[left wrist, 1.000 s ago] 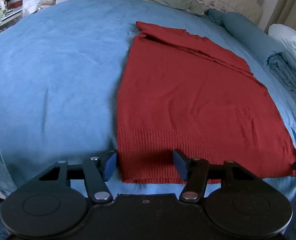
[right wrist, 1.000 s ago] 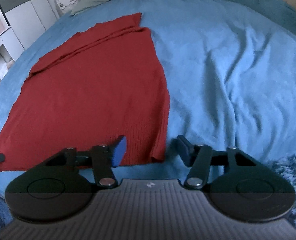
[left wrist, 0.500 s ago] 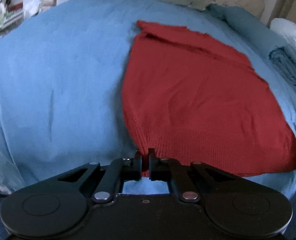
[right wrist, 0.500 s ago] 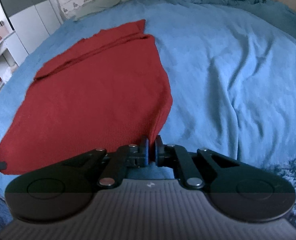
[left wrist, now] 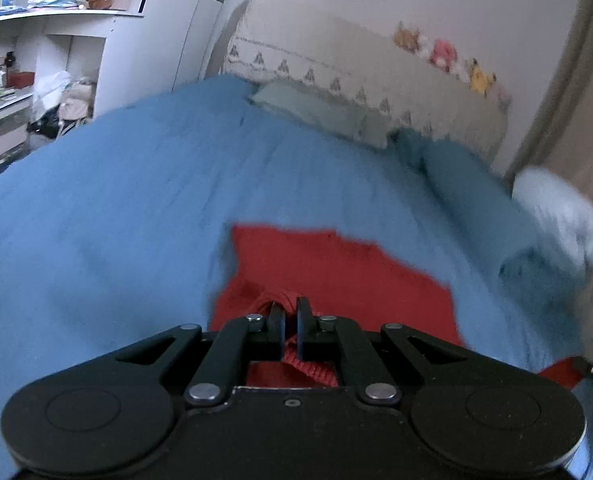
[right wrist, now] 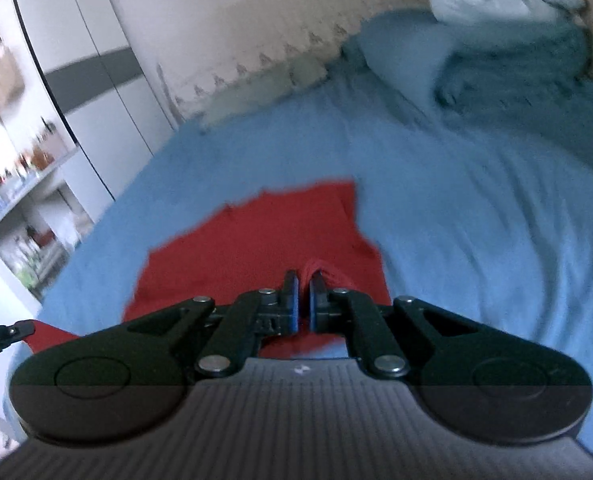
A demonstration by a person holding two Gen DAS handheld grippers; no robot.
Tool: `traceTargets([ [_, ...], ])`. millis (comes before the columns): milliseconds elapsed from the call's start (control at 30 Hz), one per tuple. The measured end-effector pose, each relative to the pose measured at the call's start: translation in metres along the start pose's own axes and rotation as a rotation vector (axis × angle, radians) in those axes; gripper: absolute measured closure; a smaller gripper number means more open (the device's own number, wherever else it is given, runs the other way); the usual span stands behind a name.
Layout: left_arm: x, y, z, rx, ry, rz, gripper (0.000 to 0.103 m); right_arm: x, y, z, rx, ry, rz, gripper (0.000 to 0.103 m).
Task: Fold small clothes
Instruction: 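Grasp the sweater hem with the left tool while the right tool grasps the hem, then fold the hem over the sweater with both tools and release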
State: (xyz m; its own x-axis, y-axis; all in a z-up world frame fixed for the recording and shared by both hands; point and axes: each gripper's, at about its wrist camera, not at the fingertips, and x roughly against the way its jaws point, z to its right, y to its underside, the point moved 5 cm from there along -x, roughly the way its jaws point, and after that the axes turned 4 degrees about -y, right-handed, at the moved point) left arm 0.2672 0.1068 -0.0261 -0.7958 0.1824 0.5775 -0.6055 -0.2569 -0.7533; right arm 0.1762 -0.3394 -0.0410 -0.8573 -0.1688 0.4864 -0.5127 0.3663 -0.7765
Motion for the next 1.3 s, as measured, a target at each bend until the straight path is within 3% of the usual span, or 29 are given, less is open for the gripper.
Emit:
traceTargets([
  [167, -0.087, -0.079, 0.018, -0.024, -0.055, 0.06, 0.098, -0.081, -0.09, -0.002, 0.073, -0.018, 0.033, 0.083],
  [300, -0.175, -0.1, 0.025, -0.021, -0.105, 0.031, 0.098, -0.167, -0.13, 0.011, 0.091, 0.009, 0.017, 0.083],
  [467, -0.272, -0.079, 0.016, -0.062, -0.192, -0.033, 0.098, -0.28, -0.127, 0.045, 0.053, 0.066, -0.061, 0.083],
  [600, -0.309, -0.074, 0.008, -0.053, -0.21, -0.048, 0.098, -0.332, -0.116, 0.067, 0.016, 0.089, -0.076, 0.083],
  [700, -0.324, -0.078, 0.003, -0.052, -0.223, -0.049, 0.098, -0.356, -0.12, 0.079, -0.012, 0.089, -0.062, 0.083],
  [767, -0.333, -0.079, 0.006, -0.036, -0.221, -0.069, 0.089, -0.368, -0.121, 0.083, -0.02, 0.09, -0.058, 0.08],
  [800, -0.331, -0.08, 0.005, -0.028, -0.209, -0.07, 0.078, -0.372, -0.122, 0.084, -0.01, 0.107, -0.059, 0.07],
  [833, -0.325, -0.081, 0.006, -0.028, -0.202, -0.066, 0.047, -0.374, -0.123, 0.08, 0.019, 0.142, -0.053, 0.041],
  [867, -0.314, -0.08, 0.007, -0.038, -0.192, -0.04, 0.025, -0.371, -0.123, 0.076, 0.067, 0.184, -0.045, 0.025],
  [900, -0.301, -0.079, 0.01, -0.063, -0.181, 0.002, 0.018, -0.362, -0.121, 0.068, 0.127, 0.212, -0.011, 0.004],
  [933, -0.284, -0.074, 0.014, -0.093, -0.17, 0.039, 0.008, -0.349, -0.118, 0.06, 0.183, 0.207, 0.043, 0.0],
  [1000, -0.252, -0.054, 0.024, -0.167, -0.121, 0.065, 0.003, -0.321, -0.105, 0.041, 0.271, 0.157, 0.099, 0.0],
  [1133, -0.223, -0.001, 0.033, -0.24, -0.039, 0.003, 0.003, -0.285, -0.058, 0.018, 0.301, 0.027, 0.061, 0.0],
  [1300, -0.235, 0.047, 0.012, -0.206, -0.091, -0.132, 0.003, -0.284, 0.005, 0.021, 0.277, 0.036, -0.062, 0.0],
])
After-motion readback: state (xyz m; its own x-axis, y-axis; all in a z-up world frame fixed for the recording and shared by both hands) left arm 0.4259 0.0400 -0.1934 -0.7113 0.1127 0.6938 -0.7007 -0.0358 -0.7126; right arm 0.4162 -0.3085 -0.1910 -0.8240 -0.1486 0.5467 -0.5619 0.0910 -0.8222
